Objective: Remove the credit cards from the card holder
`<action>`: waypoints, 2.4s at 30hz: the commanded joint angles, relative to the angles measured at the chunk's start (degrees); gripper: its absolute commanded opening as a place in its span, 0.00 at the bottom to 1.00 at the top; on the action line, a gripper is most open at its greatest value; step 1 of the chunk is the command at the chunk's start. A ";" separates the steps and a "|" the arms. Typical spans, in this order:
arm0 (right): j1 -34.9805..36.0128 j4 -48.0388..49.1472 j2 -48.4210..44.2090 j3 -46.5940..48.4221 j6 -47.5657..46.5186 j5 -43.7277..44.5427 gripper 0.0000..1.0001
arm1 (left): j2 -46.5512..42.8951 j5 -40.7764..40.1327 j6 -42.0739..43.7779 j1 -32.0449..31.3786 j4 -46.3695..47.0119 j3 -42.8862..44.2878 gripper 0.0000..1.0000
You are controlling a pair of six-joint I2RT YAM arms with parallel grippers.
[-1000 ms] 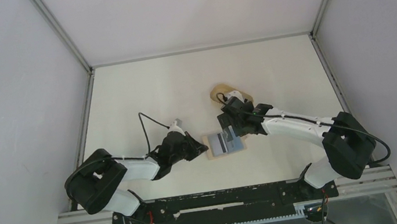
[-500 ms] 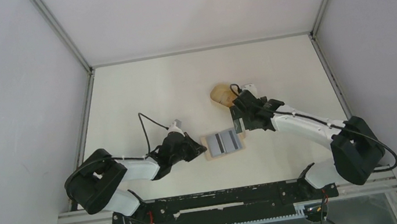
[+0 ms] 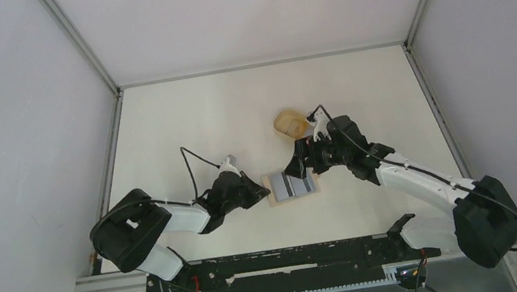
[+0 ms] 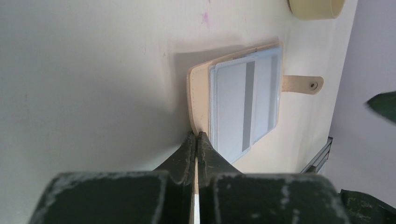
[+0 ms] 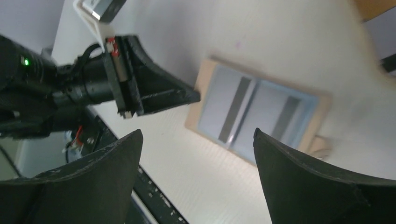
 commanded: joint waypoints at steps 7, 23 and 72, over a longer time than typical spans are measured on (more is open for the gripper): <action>-5.18 25.32 11.96 -9.43 12.36 -15.57 0.95 | 3.94 -2.47 -0.91 0.80 -2.39 -0.65 0.00; -4.72 34.30 23.10 -9.45 14.36 -15.12 0.93 | 7.24 -1.27 -2.17 0.81 -0.19 -0.63 0.00; -2.65 16.77 17.30 -6.78 3.74 -4.22 0.94 | 6.23 -1.35 -2.83 0.26 0.16 -1.69 0.00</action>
